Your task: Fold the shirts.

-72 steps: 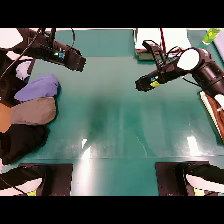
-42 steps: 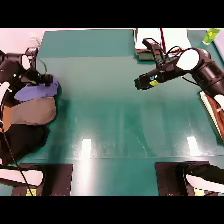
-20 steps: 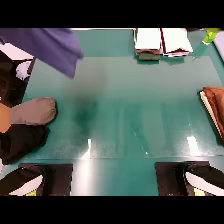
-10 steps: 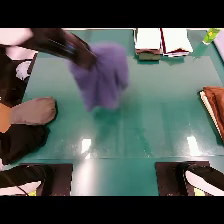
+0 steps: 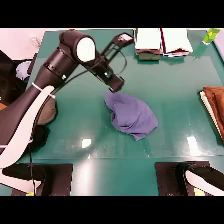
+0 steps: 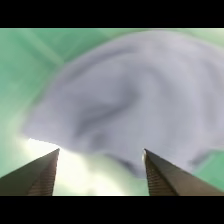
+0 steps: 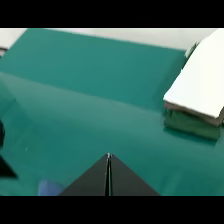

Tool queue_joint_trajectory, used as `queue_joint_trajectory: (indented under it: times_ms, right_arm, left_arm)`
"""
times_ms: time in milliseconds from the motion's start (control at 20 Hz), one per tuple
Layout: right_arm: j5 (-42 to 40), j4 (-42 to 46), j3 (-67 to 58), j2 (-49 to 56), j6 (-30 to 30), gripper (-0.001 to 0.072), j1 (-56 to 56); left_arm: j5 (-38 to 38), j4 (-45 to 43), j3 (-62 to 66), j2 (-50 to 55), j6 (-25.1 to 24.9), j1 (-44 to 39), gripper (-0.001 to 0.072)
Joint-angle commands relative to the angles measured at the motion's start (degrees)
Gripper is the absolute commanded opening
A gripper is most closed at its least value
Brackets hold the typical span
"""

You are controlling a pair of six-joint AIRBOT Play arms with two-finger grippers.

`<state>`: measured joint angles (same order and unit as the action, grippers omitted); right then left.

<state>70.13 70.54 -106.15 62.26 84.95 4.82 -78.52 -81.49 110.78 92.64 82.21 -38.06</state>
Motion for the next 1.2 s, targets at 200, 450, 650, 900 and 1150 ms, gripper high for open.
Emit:
queue_joint_trajectory:
  times_ms: [200,450,650,900,1150]
  right_arm:
    - [5.20,0.15,24.06,-4.66,0.04,0.0021,-0.02]
    - [3.89,-0.11,50.97,-5.53,3.02,0.0583,-2.12]
    - [-0.39,-1.70,66.47,-5.53,3.65,0.0584,-4.55]
    - [-9.55,-10.67,74.90,-4.70,3.48,0.0571,-4.55]
    - [-11.28,-10.43,72.30,2.19,1.09,0.0012,-2.25]
  left_arm:
    - [3.08,4.83,-8.90,2.16,3.26,12.48,0.0612]
    - [5.90,4.79,-15.43,2.40,2.97,12.87,0.0612]
    - [9.22,4.83,-15.47,2.40,2.84,12.87,0.0612]
    - [11.02,5.31,-15.47,2.40,2.84,12.87,0.0612]
    - [11.10,5.73,-15.50,2.60,2.80,12.87,0.0613]
